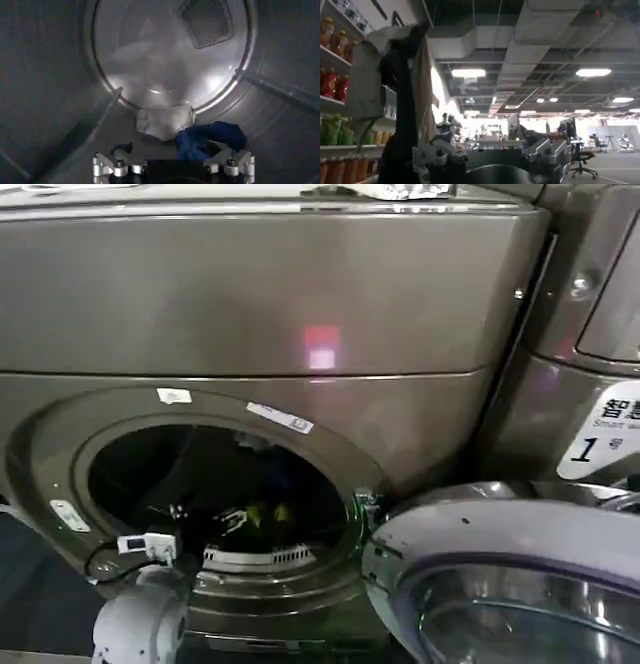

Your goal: Grasp the clothes from the dryer.

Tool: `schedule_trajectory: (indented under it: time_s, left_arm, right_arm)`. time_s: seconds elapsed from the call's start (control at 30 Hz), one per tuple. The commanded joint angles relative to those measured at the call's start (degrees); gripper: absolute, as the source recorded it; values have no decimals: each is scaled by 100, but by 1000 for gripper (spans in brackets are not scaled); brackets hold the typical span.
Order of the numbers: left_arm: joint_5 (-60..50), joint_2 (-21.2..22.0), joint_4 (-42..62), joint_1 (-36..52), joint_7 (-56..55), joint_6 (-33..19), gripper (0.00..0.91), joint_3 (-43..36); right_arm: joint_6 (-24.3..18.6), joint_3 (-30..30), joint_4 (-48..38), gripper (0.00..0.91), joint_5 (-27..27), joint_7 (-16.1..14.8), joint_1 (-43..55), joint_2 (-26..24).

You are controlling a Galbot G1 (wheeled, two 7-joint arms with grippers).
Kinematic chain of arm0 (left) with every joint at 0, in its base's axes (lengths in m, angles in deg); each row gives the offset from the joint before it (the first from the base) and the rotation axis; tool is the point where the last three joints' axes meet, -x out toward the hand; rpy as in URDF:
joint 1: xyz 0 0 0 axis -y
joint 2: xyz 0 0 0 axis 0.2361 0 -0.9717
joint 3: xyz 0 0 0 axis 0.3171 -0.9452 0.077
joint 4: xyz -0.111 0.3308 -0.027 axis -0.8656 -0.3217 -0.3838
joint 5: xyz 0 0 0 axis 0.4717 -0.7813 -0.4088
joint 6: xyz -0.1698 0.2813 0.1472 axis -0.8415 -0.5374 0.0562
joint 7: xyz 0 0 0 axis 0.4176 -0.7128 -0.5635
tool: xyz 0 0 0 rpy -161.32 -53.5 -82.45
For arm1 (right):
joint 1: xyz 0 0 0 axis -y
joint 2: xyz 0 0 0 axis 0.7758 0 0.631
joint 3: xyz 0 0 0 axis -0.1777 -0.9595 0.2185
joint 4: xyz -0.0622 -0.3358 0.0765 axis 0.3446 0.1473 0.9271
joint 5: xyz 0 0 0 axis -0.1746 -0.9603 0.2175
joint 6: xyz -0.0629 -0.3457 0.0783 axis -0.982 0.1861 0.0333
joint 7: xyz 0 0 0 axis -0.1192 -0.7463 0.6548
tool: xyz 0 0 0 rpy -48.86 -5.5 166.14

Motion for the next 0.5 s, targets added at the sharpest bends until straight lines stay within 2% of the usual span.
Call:
schedule_trajectory:
  time_s: [0.03,0.5]
  left_arm:
    - [-698,31,878,856,552,-1594,907,-104]
    - [160,55,1630,1052,554,-1407,907,-436]
  right_arm:
    - [-13,1,-34,907,0,-7,2,-8]
    - [-32,-48,-48,907,-9,-6,32,-4]
